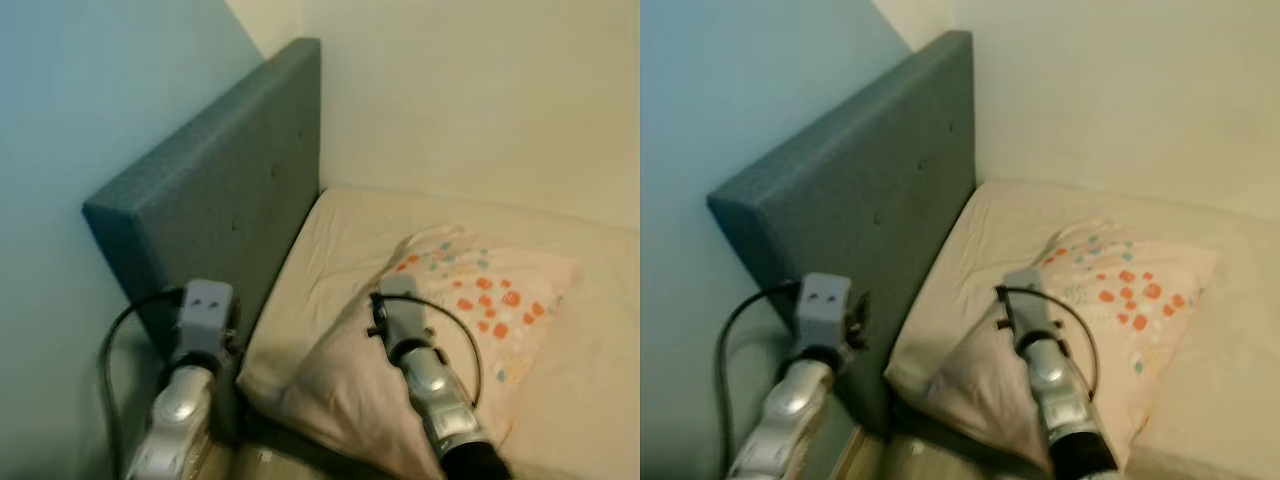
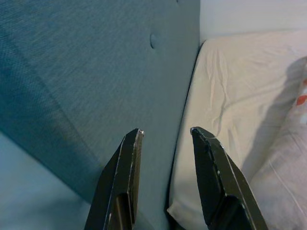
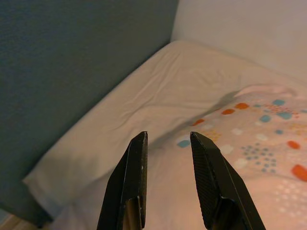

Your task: Clean up the room

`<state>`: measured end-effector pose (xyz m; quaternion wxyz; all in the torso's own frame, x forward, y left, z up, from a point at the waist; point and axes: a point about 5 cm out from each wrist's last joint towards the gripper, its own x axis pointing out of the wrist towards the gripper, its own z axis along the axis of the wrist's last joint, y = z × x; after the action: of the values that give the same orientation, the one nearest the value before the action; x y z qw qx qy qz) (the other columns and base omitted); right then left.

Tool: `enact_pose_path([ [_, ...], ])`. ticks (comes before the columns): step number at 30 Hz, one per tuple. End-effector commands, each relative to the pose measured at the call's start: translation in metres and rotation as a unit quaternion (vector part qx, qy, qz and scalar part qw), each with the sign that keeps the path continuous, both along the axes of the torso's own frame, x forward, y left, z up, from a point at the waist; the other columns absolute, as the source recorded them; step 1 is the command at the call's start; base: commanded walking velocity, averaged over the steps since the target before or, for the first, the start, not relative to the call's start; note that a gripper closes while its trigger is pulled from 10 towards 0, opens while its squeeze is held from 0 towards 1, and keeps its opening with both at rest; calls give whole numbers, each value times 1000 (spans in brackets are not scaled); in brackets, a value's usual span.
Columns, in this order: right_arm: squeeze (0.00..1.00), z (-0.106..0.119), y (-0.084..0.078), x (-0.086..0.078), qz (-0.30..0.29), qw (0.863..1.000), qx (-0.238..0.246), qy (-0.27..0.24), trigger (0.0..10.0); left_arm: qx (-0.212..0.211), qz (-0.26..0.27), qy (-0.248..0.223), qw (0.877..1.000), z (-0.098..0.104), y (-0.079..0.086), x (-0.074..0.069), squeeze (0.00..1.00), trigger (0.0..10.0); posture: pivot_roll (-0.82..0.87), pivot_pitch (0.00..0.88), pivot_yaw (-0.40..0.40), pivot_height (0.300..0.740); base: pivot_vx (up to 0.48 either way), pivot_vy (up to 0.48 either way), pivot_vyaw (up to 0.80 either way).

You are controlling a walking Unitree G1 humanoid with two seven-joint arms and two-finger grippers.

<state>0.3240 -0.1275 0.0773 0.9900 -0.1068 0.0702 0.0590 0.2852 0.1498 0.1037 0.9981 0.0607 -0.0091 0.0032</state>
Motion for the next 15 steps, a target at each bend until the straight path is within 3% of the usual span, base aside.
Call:
enact_pose_path([
  [1, 0, -5, -8, -3, -16, 1000, 3, 11, 10000, -11, -1, 11, 1000, -5, -2, -1, 0, 10000, -36, 65, 4, 711, 0, 0, 0],
  [7, 0, -5, -8, -2, -17, 1000, 4, 10, 10000, 9, -2, 12, 1000, -6, -2, -1, 0, 10000, -36, 64, 4, 711, 0, 0, 0],
  [15, 0, -5, -7, -2, -18, 1000, 7, 9, 10000, 10, 0, 21, 1000, -6, -1, 2, 0, 10000, -36, 63, 6, 711, 0, -414, 0],
])
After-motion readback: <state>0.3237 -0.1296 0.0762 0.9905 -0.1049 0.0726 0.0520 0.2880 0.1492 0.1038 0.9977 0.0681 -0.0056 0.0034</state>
